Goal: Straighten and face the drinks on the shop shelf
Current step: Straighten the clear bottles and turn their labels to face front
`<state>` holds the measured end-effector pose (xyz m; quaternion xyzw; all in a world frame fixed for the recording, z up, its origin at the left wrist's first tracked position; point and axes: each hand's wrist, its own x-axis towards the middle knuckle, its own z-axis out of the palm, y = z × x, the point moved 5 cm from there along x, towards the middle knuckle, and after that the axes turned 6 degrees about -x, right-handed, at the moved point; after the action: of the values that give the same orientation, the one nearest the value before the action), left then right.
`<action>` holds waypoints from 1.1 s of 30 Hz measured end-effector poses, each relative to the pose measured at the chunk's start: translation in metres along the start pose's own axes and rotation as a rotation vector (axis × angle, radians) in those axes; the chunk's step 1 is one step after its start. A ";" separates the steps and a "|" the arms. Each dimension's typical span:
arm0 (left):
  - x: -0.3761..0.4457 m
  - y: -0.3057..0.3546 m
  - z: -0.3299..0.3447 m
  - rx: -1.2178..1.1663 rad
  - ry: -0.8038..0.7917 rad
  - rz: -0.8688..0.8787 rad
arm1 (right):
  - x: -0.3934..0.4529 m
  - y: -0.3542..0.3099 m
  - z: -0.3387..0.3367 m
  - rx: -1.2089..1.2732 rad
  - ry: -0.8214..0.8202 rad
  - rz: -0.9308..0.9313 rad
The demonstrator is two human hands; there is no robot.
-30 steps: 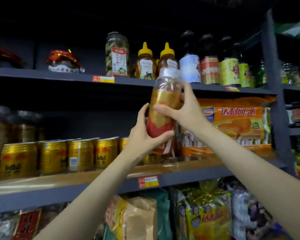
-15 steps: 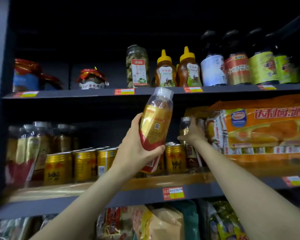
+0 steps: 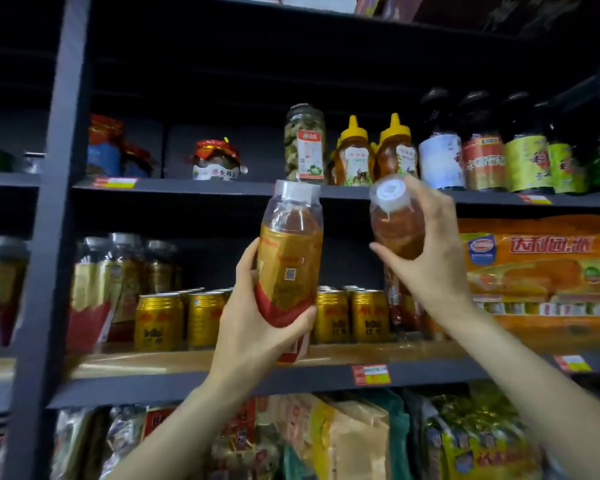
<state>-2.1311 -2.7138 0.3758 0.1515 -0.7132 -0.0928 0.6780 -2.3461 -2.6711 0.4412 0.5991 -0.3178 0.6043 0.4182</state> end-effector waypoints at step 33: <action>-0.002 -0.120 -0.687 0.322 0.081 -0.279 | 0.014 -0.548 0.471 0.332 -0.421 0.227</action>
<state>-1.4364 -2.7757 0.3766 0.3585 -0.6632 -0.0644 0.6538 -1.6439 -2.8409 0.4288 0.7322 -0.3593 0.5534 0.1691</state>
